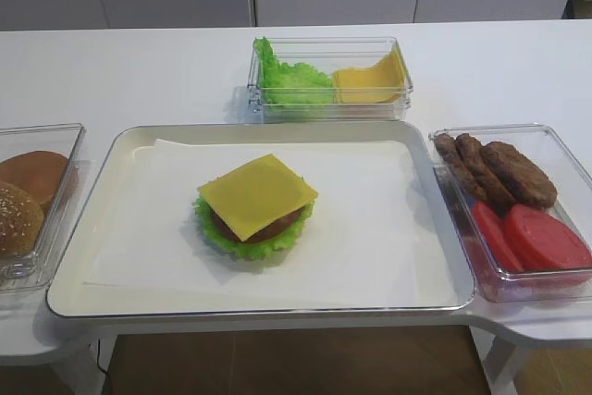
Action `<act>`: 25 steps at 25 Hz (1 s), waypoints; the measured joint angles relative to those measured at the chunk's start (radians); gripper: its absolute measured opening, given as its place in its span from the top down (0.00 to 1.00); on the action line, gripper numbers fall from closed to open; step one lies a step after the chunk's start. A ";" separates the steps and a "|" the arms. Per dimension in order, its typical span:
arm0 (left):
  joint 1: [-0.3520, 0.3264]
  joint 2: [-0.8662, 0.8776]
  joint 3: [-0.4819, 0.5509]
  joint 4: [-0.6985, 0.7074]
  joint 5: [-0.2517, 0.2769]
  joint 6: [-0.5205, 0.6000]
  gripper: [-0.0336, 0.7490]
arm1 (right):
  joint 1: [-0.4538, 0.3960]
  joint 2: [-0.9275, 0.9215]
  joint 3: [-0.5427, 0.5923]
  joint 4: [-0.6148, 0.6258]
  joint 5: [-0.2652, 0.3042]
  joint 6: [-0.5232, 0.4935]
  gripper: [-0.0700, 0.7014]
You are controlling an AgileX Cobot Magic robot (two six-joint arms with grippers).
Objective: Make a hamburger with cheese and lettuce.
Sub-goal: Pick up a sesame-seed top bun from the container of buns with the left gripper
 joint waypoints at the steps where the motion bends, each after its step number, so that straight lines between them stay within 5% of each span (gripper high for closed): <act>1: 0.000 0.000 0.000 -0.014 0.000 0.005 0.40 | 0.000 0.000 0.000 0.000 0.000 0.000 0.73; 18: 0.000 -0.002 0.000 0.005 0.000 -0.017 0.43 | 0.000 0.000 0.000 0.000 0.000 0.000 0.72; 25: 0.000 -0.002 0.000 -0.004 0.000 -0.013 0.55 | 0.000 0.000 0.000 0.000 0.000 0.000 0.72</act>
